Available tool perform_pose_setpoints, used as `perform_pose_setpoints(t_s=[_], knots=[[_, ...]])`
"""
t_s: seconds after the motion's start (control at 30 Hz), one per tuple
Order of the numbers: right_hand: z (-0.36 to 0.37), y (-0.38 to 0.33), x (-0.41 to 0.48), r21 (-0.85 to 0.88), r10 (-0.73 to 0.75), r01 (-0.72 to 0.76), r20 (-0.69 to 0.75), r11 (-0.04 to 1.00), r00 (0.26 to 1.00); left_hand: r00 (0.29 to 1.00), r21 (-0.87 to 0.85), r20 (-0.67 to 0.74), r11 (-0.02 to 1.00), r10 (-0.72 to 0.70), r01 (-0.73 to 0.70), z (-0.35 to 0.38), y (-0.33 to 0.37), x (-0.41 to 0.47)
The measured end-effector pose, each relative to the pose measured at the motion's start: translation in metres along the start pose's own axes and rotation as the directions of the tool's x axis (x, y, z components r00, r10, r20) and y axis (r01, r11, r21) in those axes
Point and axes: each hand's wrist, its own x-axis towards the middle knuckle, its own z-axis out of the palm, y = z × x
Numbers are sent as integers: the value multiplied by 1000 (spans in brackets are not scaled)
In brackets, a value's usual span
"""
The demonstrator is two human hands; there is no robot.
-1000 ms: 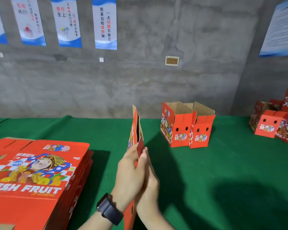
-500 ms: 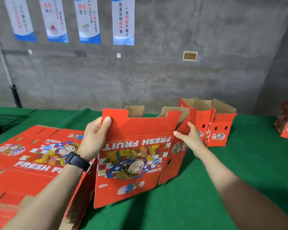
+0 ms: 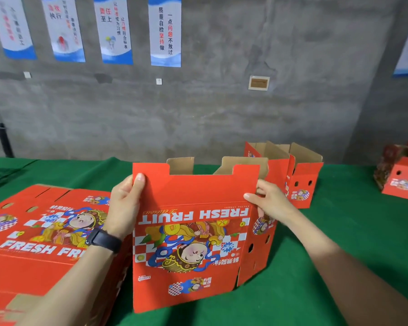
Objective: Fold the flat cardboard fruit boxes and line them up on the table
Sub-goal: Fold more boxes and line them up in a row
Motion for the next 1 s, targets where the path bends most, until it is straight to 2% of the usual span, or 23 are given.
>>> perform_pose_setpoints(t_s=[0.1, 0.2, 0.3, 0.4, 0.5, 0.6, 0.7, 0.83, 0.9, 1.0], knots=[[6, 0, -17, -106, 25, -15, 95, 994, 995, 998, 176, -21, 983, 65, -60, -6, -7, -8], [19, 5, -39, -195, 5, 2, 36, 981, 999, 991, 281, 15, 951, 131, -130, -21, -20, -28], [29, 13, -61, -213, -46, 28, -82, 977, 996, 970, 387, 216, 903, 110, -189, -46, -33, -47], [32, 18, -72, -150, -77, 50, -181, 987, 980, 873, 335, 488, 924, -3, -185, -67, -35, -53], [31, 20, -77, -91, -69, 45, -277, 995, 958, 827, 240, 556, 969, -87, -60, -64, -28, -50], [29, 22, -83, -86, -86, 59, -360, 995, 929, 865, 304, 500, 943, -40, -132, -45, -20, -49], [21, 23, -89, -57, -108, 92, -474, 994, 874, 917, 451, 381, 843, 115, -293, -23, -19, -54], [7, 18, -96, -77, -168, 150, -561, 986, 811, 946, 639, 204, 698, 253, -324, -2, -18, -65], [5, 22, -100, -68, -163, 151, -561, 986, 812, 946, 655, 106, 694, 306, -298, 3, -19, -71], [3, 24, -99, 4, -113, 140, -568, 990, 815, 944, 594, 9, 757, 331, -271, 10, -18, -78]])
